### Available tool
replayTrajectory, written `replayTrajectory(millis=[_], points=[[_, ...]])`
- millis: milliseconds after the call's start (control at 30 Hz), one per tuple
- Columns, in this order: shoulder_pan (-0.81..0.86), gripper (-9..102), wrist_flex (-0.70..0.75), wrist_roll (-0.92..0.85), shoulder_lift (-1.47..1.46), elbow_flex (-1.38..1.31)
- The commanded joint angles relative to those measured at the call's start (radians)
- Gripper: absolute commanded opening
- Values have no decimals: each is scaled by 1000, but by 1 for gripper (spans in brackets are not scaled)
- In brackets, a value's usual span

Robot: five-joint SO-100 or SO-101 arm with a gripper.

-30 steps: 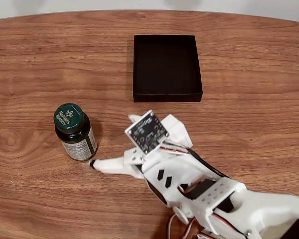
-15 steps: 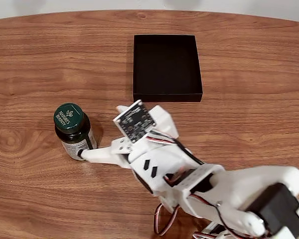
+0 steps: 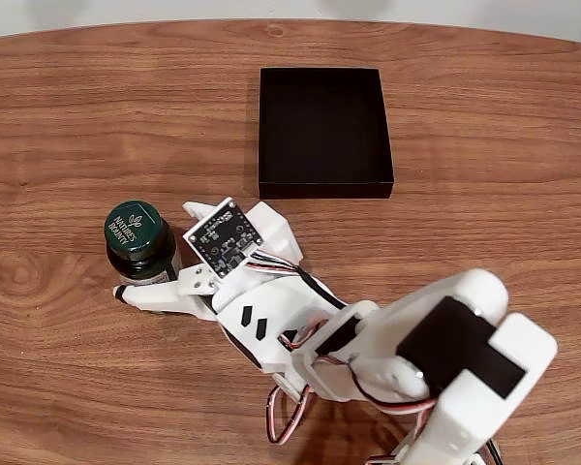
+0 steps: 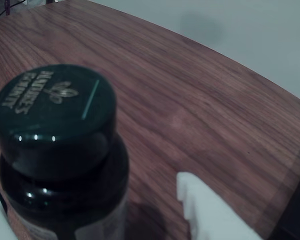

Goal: Pick up the pill bottle and place it in the black box.

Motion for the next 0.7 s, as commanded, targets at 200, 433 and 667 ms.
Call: replayTrajectory(millis=[200, 433, 667], points=[[-29, 40, -72, -15, -69, -127], [-49, 36, -72, -34, -109, -167], [-81, 30, -71, -58, -147, -201]])
